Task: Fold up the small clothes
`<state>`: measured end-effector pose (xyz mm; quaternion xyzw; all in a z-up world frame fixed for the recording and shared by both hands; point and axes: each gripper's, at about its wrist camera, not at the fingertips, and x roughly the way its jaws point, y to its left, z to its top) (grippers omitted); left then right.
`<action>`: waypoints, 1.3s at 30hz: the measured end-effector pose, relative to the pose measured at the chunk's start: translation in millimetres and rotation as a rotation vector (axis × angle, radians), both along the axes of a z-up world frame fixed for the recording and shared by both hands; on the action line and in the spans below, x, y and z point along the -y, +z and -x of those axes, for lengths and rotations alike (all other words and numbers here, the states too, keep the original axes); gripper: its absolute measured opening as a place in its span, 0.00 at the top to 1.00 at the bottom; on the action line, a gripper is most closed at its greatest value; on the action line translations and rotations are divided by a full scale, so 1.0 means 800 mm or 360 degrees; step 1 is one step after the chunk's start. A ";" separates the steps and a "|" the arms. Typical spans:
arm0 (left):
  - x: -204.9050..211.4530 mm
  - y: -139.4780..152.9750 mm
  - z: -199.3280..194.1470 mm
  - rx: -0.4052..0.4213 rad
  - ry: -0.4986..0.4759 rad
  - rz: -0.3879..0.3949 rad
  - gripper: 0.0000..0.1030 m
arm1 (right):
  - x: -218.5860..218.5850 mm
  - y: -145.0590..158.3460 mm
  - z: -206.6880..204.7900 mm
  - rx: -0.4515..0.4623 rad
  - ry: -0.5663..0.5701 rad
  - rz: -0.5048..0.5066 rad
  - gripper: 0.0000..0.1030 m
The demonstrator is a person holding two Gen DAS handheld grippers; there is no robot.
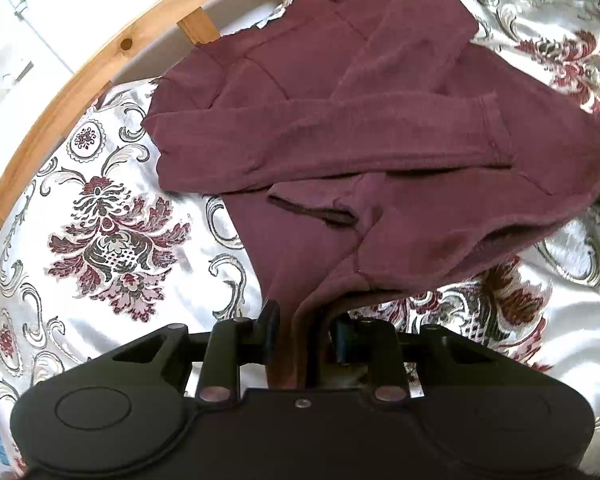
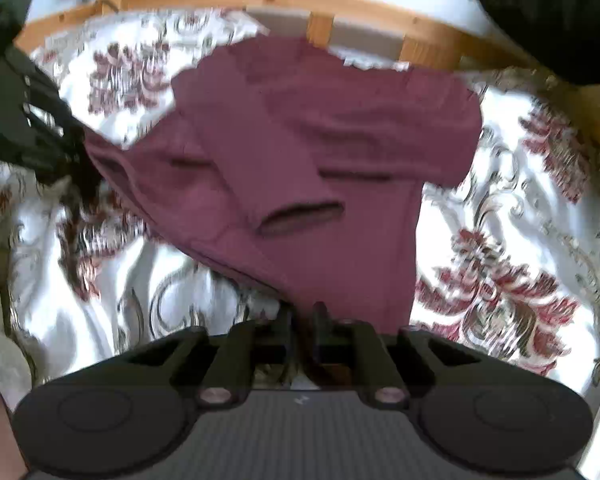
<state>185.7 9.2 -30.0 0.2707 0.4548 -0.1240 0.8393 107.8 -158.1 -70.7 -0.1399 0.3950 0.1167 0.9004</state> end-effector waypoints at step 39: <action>-0.027 0.155 0.230 0.0662 -0.0327 0.0313 0.95 | 0.065 0.128 0.168 0.0480 -0.0112 -0.0356 0.95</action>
